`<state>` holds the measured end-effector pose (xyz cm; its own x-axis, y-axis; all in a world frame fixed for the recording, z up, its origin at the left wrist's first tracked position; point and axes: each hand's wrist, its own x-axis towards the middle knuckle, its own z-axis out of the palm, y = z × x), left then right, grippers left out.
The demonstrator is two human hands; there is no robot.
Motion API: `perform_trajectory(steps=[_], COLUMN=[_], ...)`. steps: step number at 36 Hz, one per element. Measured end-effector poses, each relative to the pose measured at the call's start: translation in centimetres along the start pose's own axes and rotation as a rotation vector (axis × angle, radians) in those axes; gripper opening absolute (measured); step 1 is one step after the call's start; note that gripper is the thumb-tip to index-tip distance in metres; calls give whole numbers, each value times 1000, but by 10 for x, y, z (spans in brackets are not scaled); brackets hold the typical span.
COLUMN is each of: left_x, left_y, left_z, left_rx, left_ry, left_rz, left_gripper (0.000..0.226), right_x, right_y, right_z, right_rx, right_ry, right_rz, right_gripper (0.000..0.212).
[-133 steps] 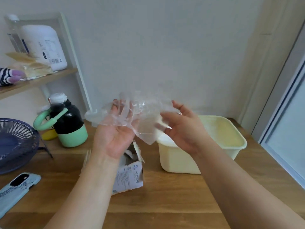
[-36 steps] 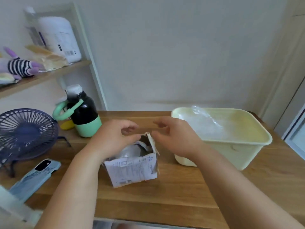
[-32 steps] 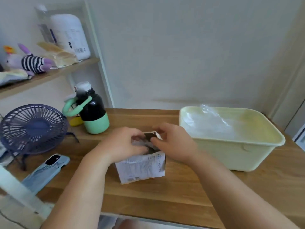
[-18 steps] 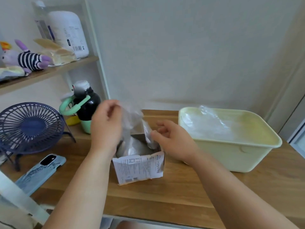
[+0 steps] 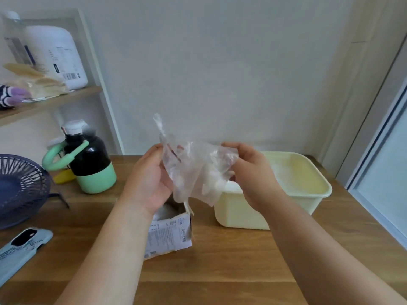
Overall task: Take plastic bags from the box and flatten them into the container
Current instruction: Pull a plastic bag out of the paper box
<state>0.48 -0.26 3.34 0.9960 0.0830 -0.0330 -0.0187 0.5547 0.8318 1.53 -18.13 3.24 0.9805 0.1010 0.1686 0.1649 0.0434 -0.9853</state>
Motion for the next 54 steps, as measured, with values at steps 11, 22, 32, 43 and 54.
perform_trajectory(steps=[11, 22, 32, 43, 54], left_x=[7, 13, 36, 49, 54], left_y=[-15, -37, -33, -24, -39], left_z=[30, 80, 92, 75, 72], left_rx=[474, 1331, 404, 179, 692], left_ry=[-179, -335, -84, 149, 270], left_rz=[170, 487, 78, -143, 162], left_gripper=[77, 70, 25, 28, 47], right_x=[14, 24, 20, 27, 37], right_y=[-18, -36, -28, -20, -6], right_z=[-51, -69, -95, -101, -103], right_rx=[-230, -361, -162, 295, -184], right_ry=[244, 161, -58, 132, 352], right_rz=[14, 25, 178, 205, 154], right_gripper=[22, 19, 10, 27, 32])
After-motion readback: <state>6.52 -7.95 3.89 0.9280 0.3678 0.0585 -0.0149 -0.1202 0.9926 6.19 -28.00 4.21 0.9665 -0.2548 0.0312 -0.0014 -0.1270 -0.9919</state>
